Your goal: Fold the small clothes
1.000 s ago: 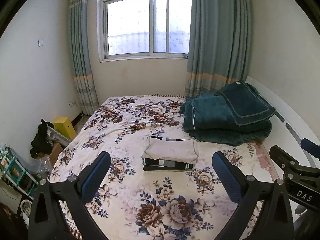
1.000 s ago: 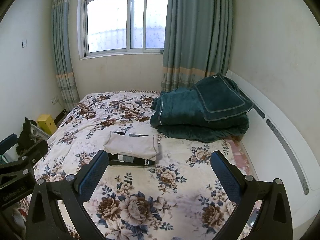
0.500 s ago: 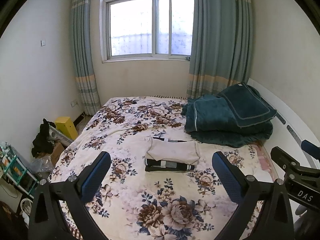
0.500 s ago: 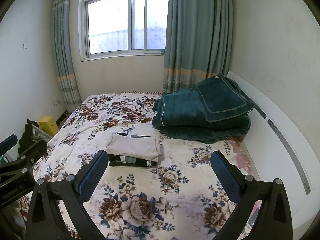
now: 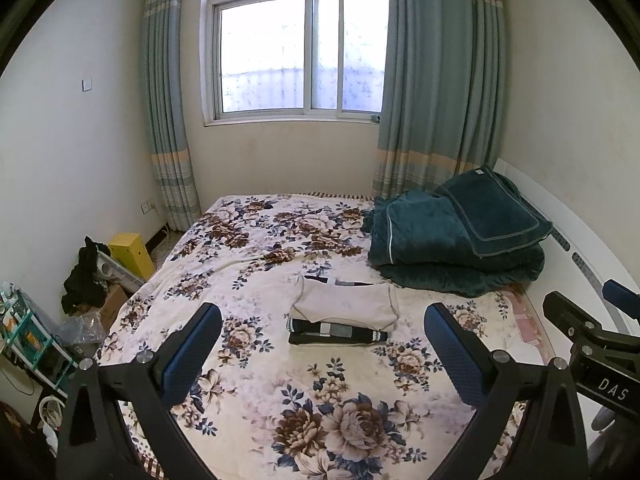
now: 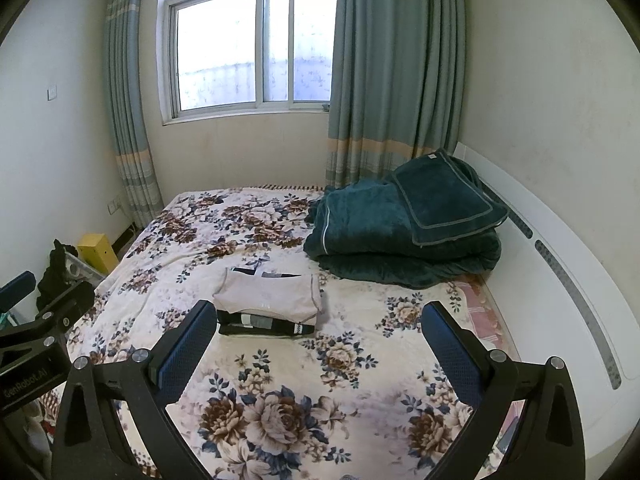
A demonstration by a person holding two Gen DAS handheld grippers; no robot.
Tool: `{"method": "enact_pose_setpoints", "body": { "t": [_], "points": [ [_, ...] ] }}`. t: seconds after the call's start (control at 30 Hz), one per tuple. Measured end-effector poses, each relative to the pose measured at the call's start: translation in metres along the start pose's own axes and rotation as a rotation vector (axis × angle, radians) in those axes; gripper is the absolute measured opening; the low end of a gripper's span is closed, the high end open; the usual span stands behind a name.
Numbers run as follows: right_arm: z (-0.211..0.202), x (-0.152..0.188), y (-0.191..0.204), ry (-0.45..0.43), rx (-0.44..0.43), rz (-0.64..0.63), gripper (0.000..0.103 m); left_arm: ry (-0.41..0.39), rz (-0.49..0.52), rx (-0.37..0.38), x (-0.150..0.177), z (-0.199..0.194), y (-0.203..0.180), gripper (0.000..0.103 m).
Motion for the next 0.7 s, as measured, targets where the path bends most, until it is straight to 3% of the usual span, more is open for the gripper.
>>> {"method": "enact_pose_setpoints", "body": {
  "t": [0.7],
  "points": [
    [-0.0045, -0.004, 0.0061, -0.005, 0.004, 0.008, 0.103, -0.002, -0.006, -0.002, -0.0025, -0.0003, -0.0008, 0.103]
  ]
}}
Point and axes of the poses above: each gripper's, at about its wrist camera, not at the fingertips, and z roughly the way its jaws point, y to its left, x to its underside, the point moved 10 cm from there along z, roughly the way its jaws point, and after that the axes turned 14 degrees about x, right-handed, at the moved point
